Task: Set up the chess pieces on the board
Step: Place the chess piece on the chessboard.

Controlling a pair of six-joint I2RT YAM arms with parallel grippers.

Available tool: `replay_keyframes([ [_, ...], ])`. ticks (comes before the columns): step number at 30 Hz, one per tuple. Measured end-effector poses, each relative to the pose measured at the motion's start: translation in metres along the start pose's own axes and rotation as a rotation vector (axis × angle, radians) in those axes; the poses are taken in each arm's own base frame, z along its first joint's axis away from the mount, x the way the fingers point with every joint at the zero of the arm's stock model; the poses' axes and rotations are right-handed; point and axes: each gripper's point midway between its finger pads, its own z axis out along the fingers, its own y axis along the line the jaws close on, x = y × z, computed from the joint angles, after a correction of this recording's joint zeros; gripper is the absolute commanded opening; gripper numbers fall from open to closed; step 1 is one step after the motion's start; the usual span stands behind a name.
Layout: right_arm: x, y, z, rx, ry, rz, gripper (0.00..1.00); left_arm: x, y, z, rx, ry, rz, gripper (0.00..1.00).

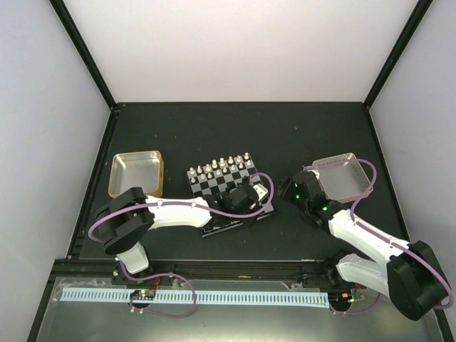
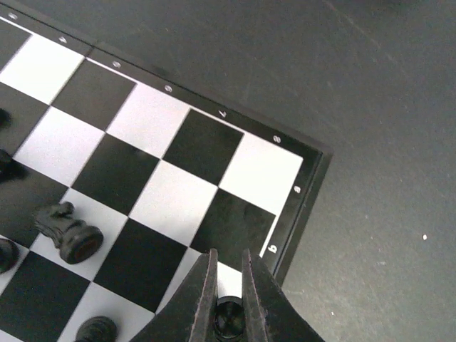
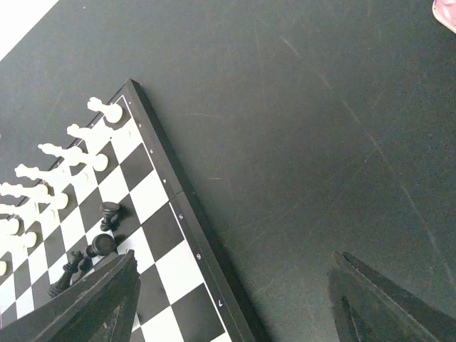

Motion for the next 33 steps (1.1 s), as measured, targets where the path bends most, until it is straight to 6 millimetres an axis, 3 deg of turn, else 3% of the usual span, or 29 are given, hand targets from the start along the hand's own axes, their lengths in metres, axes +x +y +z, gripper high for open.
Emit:
replay_keyframes([
  [6, 0.0, 0.0, 0.0, -0.001, 0.004, 0.003, 0.73, -0.01, 0.003, 0.001, -0.022, -0.047, -0.015, 0.13],
  [21, 0.0, 0.001, 0.001, -0.014, 0.014, 0.01, 0.72, -0.006, 0.013, 0.009, -0.074, -0.05, -0.038, 0.39],
  [23, 0.002, 0.002, 0.001, -0.021, 0.024, 0.002, 0.73, -0.008, 0.015, 0.005, -0.078, -0.051, -0.048, 0.45],
  [28, 0.007, 0.006, 0.0, -0.041, 0.06, -0.047, 0.72, -0.028, 0.024, -0.021, -0.073, -0.098, -0.106, 0.48],
  [33, 0.014, 0.025, 0.003, -0.107, 0.138, -0.132, 0.68, -0.047, 0.045, -0.049, -0.077, -0.15, -0.196, 0.5],
])
